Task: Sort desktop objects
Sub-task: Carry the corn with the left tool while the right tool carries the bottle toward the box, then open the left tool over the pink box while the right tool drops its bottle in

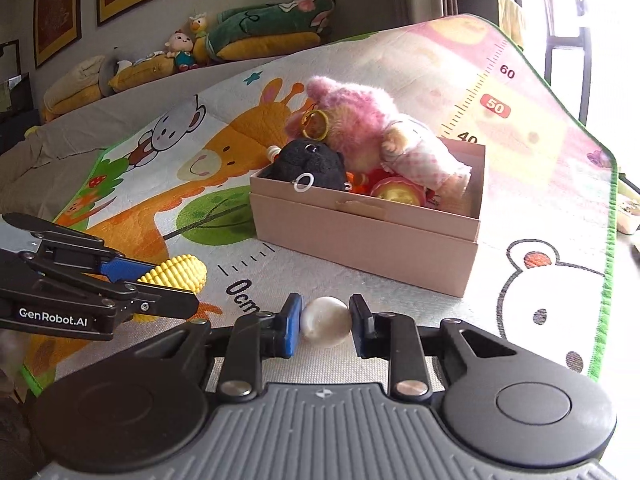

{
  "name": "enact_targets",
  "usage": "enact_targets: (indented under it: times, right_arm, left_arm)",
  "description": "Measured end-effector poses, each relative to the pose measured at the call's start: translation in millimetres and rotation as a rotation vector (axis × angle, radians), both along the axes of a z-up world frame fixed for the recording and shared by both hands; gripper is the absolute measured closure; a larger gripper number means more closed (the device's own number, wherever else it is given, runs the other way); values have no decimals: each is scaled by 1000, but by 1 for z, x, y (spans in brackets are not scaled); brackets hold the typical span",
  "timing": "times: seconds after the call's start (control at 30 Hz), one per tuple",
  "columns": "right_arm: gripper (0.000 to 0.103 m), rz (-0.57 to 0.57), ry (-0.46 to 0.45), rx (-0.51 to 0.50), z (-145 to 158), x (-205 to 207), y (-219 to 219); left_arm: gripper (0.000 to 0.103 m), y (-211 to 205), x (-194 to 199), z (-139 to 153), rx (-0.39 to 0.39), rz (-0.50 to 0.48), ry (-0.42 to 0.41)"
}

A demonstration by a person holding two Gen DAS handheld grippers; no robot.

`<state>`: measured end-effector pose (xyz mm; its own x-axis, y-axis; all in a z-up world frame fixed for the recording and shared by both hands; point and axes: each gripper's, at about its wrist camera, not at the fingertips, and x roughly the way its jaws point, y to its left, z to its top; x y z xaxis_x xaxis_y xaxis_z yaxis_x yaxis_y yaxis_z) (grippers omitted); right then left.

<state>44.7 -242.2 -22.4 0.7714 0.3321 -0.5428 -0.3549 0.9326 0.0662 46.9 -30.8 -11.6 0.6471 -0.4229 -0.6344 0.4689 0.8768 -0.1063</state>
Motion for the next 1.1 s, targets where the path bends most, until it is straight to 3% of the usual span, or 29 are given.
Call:
enact_targets:
  times: [0.23,0.4,0.7,1.0,1.1]
  right_arm:
    - [78,-67,-40,32,12,-9,-31]
    - [78,-107,-84,58,25,-5,-50]
    - [78,-151,-169,154,57,31,-64]
    - [78,-220,-124,328,69,90,-80]
    - [75,-219,-86,378,61,104,-83]
  left_arm:
    - [68,-37,10,20,-1,-68,-55]
    - [68,-49,27,43,-45,-65,-100]
    - [68,-70,61,83,-57,-46,-199]
    - [68,-82,105,82,-72,7,-167]
    - [60,-84,115,77,-68,23,-154]
